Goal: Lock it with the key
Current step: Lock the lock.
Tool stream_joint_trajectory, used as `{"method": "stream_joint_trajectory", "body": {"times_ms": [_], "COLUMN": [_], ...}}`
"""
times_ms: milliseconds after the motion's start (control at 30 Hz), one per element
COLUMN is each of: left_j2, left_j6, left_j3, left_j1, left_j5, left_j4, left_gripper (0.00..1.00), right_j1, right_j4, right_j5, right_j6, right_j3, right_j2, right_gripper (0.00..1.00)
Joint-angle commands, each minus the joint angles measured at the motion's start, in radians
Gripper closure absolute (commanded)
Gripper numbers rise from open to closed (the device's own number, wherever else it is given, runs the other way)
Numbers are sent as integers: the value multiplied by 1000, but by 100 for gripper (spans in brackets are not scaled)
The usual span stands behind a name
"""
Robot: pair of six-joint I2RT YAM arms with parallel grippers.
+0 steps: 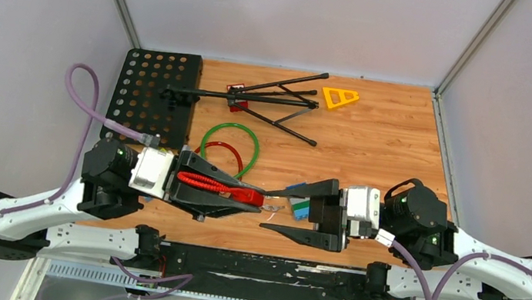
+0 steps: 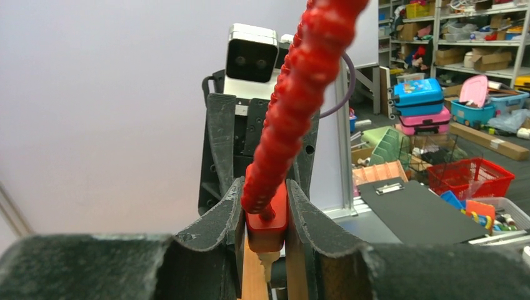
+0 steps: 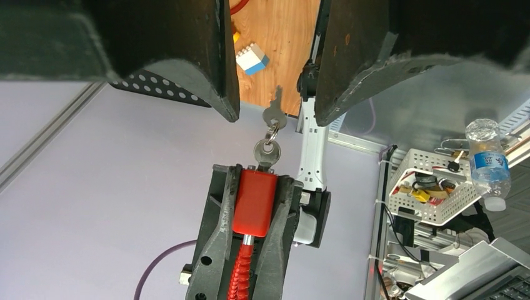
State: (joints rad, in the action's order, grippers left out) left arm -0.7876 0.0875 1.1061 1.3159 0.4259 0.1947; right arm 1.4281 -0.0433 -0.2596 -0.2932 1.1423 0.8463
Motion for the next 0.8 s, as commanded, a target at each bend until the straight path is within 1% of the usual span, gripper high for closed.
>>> {"method": "stream_joint_trajectory", "body": {"times_ms": [0,100,167,233,300,367,567,600,667,767], "left_j2": [17,16,19,18,15,15,13,8,0,-4], "left_j6": [1,6,8,9,9,13,10,6,-8,-28], "left_j3": [-1,-6,-11,-14,-11,-13,-17,-10,4,12], "left_j1": [3,4,3,3,3,4,3,3,4,4], "left_j5": [-56,-75,-93,-112,-123,-134,-201,-208,-221,-228], "left_j4": [48,57,61,60,50,51,41,28,-15,-61], "left_gripper": [100,100,100,100,100,100,100,100,100,100], "right_j1": [1,2,2,2,2,1,1,1,1,2], "right_j4": [55,64,99,146,188,210,224,225,224,183], "right_j5": [17,28,51,104,207,245,259,292,309,278], "right_j6": [-9,-10,-17,-30,-29,-28,-39,-43,-46,-41], "right_j3": [7,3,-14,-36,-50,-46,-17,-16,-13,13], "right_j2": [-19,-21,-27,-31,-36,-39,-15,-13,-15,-28], "right_gripper": [51,50,52,54,54,53,50,50,50,50]}}
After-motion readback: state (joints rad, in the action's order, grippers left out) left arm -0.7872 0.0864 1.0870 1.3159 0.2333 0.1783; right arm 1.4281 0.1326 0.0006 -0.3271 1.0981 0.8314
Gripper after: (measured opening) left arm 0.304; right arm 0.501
